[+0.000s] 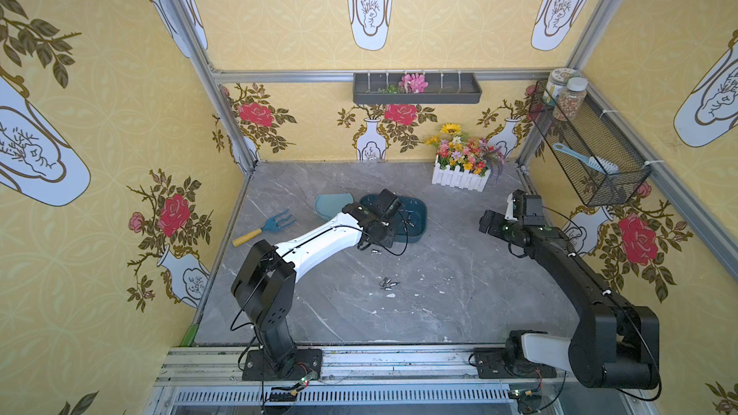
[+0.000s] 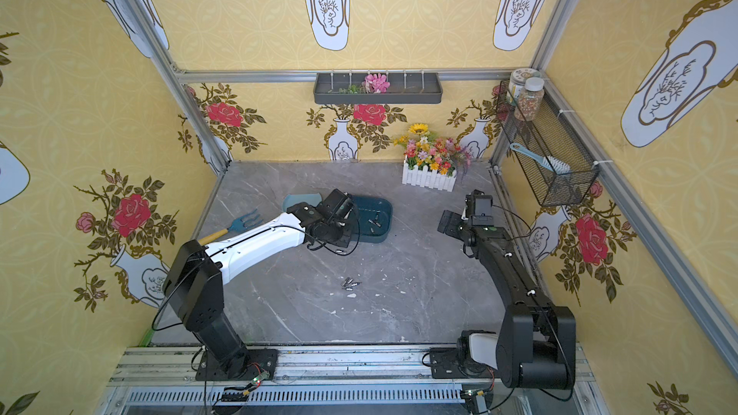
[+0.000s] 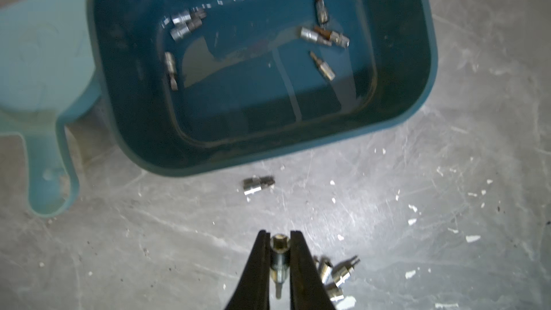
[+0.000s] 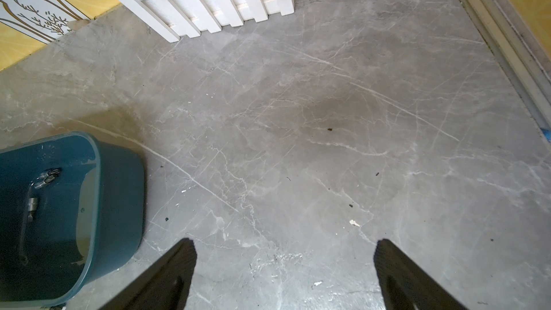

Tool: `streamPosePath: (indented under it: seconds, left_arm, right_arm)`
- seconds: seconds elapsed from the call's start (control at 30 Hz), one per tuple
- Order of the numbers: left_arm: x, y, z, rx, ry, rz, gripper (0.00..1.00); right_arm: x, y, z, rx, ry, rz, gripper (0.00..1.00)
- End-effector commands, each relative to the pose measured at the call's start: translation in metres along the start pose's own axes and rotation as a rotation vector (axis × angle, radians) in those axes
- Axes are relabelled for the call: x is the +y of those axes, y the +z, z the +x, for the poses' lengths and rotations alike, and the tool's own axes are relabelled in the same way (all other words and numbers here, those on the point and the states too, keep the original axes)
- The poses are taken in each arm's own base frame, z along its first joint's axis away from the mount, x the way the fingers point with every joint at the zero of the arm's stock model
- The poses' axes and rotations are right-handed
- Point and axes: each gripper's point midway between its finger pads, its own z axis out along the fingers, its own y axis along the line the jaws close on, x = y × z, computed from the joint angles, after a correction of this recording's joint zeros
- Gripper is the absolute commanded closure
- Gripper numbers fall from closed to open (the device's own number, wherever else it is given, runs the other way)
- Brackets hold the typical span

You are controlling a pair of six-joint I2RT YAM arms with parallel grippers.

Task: Put the bit on the desktop into the storage box
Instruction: Pick up the screwdriver bit from the center of the board.

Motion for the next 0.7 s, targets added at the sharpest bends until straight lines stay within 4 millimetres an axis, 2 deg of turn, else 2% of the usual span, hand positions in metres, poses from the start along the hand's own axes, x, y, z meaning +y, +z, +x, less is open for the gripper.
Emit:
streamPosePath:
  seconds: [0.0,0.17,0.27,0.47,0.67]
  left_arm:
    - [0.004,0.006,-0.025,-0.037,0.037,0.013,0.85]
    - [0.008,0.018,-0.060,-0.071,0.036,0.030,0.85]
    - [0.011,0.029,-0.071,-0.068,0.032,0.039,0.84]
    - [0.018,0.051,-0.084,-0.059,0.018,0.042,0.85]
    - [0.021,0.064,-0.087,-0.047,0.015,0.044,0.85]
  right_arm:
    - [0.003,-0.002,-0.005,-0.017,-0.009,-0.011,0.03]
    - [0.001,-0.001,-0.003,-0.012,-0.009,-0.010,0.03]
    - [0.001,-0.002,-0.004,-0.017,-0.008,-0.011,0.03]
    - [0.001,-0.001,-0.003,-0.013,-0.008,-0.013,0.03]
    - [0.000,0.000,-0.002,-0.010,-0.006,-0.011,0.03]
